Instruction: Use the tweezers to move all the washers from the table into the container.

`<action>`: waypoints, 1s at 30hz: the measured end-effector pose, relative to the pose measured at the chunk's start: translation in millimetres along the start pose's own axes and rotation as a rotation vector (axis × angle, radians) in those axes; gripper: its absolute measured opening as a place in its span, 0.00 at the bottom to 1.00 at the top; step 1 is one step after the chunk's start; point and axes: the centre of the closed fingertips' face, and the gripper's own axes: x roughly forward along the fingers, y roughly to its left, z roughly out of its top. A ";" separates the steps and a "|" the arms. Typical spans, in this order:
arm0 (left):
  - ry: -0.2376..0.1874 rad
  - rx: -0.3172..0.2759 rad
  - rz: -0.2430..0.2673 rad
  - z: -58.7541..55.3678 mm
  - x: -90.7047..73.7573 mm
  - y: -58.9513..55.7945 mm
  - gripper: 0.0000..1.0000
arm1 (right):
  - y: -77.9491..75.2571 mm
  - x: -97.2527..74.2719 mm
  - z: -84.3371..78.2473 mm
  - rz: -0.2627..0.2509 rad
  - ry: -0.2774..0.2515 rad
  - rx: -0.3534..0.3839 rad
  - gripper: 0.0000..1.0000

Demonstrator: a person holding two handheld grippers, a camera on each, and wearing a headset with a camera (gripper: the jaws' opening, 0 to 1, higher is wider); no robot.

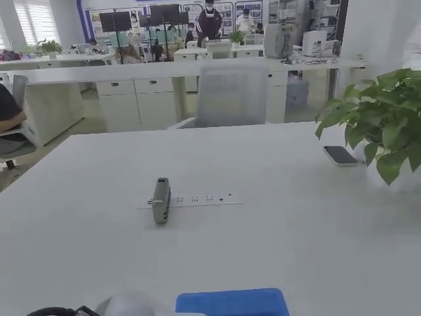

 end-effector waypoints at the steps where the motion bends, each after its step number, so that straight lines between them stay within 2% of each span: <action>1: -0.003 0.000 0.009 -0.1 0.5 1.3 0.00 | 1.8 1.5 -0.6 0.009 0.005 0.004 0.10; 4: -0.017 -0.031 0.030 -0.8 1.7 3.6 0.00 | 2.5 5.0 -4.5 0.019 0.025 0.009 0.05; 8: -0.067 -0.119 0.107 -3.6 -2.7 9.0 0.02 | -1.0 4.3 -5.3 0.016 0.034 0.071 0.05; 11: -0.157 -0.242 0.168 -6.7 -11.4 7.8 0.07 | -2.9 3.2 -5.7 0.008 0.022 0.120 0.04; 14: -0.246 -0.358 0.243 -13.9 -21.4 7.3 0.18 | -6.8 1.2 -6.8 -0.003 -0.011 0.202 0.04; 16: -0.336 -0.467 0.306 -17.7 -30.2 7.0 0.25 | -8.3 0.3 -7.5 -0.002 -0.035 0.254 0.04; 17: -0.420 -0.554 0.341 -14.8 -36.5 6.6 0.30 | -8.8 0.1 -8.0 0.003 -0.049 0.281 0.04; 19: -0.552 -0.655 0.398 -12.4 -46.8 4.3 0.39 | -12.4 -2.8 -8.7 -0.003 -0.097 0.361 0.04; 20: -0.576 -0.692 0.427 -16.1 -49.7 3.7 0.42 | -15.2 -4.0 -10.0 -0.009 -0.108 0.370 0.04; 21: -0.590 -0.728 0.469 -23.4 -52.2 2.4 0.45 | -16.9 -7.1 -9.9 -0.011 -0.123 0.374 0.04; 22: -0.585 -0.736 0.498 -28.9 -53.7 1.1 0.47 | -17.1 -10.1 -7.7 -0.015 -0.138 0.385 0.04; 24: -0.544 -0.718 0.567 -39.9 -56.4 -1.0 0.54 | -17.2 -15.7 -3.3 -0.018 -0.164 0.407 0.04; 26: -0.536 -0.705 0.601 -42.9 -58.4 -2.4 0.60 | -17.8 -21.6 0.6 -0.022 -0.180 0.426 0.04; 30: -0.554 -0.677 0.692 -45.6 -64.8 5.7 0.74 | -20.0 -31.9 3.8 -0.032 -0.185 0.443 0.04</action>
